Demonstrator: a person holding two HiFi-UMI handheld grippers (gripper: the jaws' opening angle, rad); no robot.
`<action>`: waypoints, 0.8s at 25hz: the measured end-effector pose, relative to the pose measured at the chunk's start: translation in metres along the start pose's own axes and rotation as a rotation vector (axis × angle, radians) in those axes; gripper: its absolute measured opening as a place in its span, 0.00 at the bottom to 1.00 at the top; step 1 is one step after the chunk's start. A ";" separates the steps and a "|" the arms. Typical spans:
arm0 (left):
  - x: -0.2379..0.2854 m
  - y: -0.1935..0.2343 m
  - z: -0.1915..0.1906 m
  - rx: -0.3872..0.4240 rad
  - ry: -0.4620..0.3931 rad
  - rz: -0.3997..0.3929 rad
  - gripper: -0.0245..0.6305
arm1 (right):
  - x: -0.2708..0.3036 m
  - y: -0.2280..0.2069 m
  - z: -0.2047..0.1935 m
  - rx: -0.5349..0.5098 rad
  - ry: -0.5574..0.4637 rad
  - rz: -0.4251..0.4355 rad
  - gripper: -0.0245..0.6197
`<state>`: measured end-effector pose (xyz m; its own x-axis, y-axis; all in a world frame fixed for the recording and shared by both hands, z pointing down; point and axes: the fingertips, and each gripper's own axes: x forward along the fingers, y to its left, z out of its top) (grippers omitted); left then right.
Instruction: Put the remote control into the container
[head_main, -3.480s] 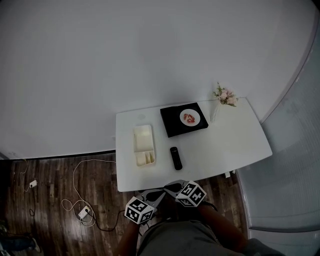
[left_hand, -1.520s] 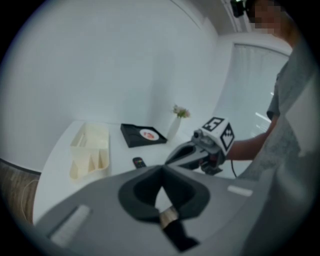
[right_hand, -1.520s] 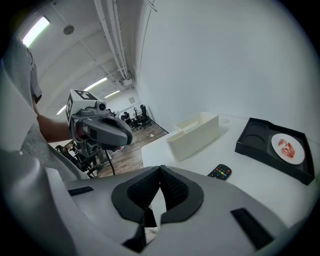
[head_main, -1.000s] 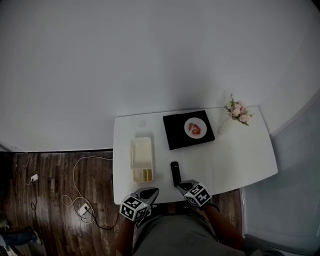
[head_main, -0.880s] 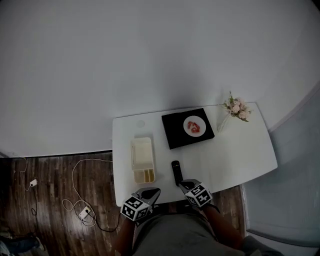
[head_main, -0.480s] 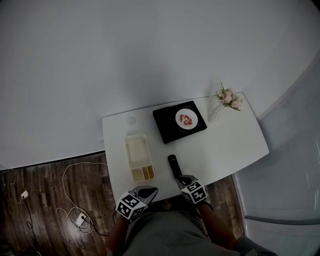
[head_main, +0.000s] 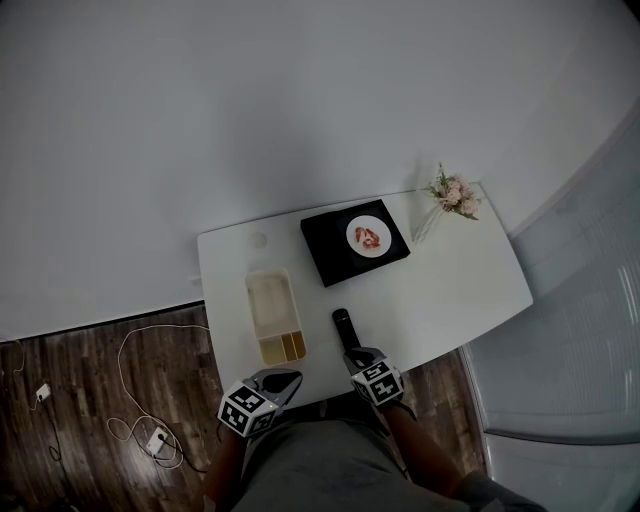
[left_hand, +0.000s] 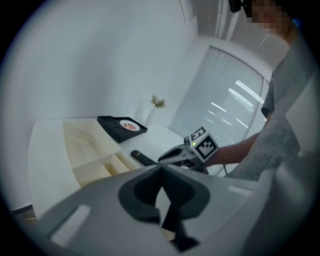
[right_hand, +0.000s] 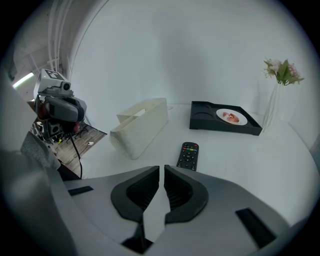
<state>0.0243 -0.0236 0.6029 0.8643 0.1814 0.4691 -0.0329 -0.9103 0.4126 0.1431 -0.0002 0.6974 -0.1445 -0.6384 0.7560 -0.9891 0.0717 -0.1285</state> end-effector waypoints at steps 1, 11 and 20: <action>0.001 0.001 -0.001 0.001 0.004 0.002 0.04 | 0.002 -0.003 0.001 -0.009 -0.012 -0.021 0.07; 0.006 -0.003 -0.013 -0.003 0.066 -0.037 0.04 | 0.017 -0.014 -0.005 0.041 -0.039 -0.150 0.28; 0.005 -0.004 -0.024 -0.012 0.102 -0.050 0.04 | 0.027 -0.039 -0.013 0.080 -0.004 -0.266 0.40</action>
<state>0.0171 -0.0098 0.6225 0.8092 0.2643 0.5247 0.0030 -0.8949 0.4463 0.1774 -0.0103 0.7314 0.1202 -0.6298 0.7674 -0.9869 -0.1595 0.0236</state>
